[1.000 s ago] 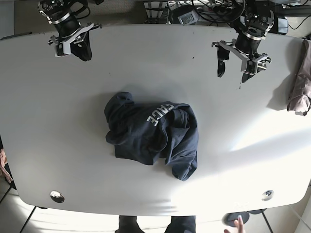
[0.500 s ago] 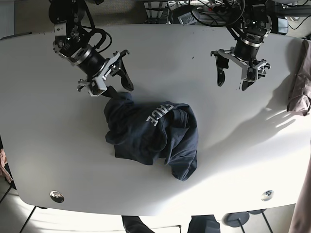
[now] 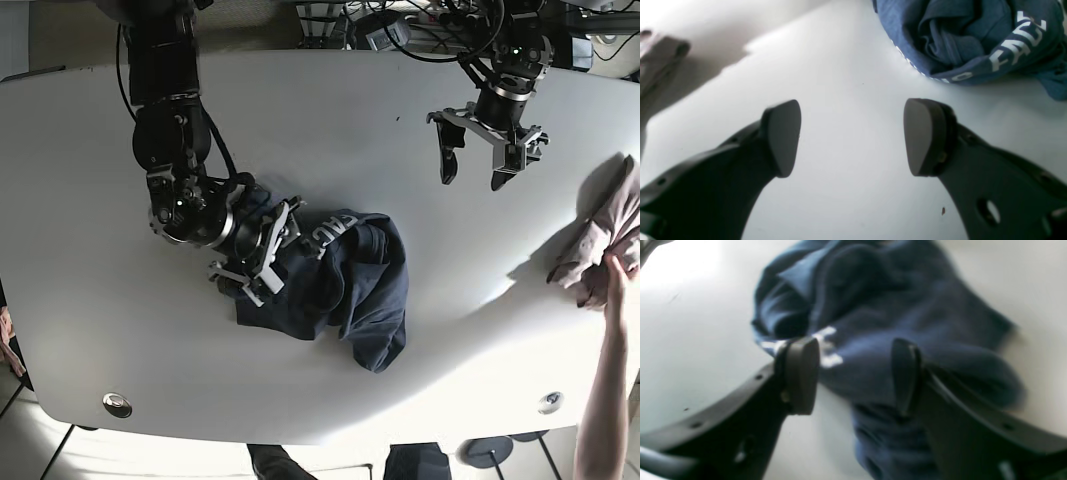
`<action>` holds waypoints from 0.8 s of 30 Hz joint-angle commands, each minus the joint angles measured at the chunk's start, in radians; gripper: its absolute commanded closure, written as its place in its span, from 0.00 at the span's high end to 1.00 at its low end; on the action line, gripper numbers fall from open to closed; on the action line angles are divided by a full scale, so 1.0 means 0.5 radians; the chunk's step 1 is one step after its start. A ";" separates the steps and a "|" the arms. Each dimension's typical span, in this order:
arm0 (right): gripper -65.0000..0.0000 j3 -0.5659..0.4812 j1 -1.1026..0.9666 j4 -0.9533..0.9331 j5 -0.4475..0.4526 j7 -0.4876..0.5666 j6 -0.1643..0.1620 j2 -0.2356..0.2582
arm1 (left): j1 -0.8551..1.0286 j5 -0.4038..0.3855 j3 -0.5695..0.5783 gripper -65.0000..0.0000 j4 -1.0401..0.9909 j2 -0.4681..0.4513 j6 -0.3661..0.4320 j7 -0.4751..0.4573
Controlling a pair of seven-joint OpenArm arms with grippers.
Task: Fold the T-shirt properly
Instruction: 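Grasp the crumpled navy shirt with the right gripper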
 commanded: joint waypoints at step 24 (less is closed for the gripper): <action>0.22 -0.307 0.392 -0.968 0.029 0.539 -0.002 -0.138 | -0.003 -0.014 -0.003 0.68 -0.018 -0.018 -0.007 -0.042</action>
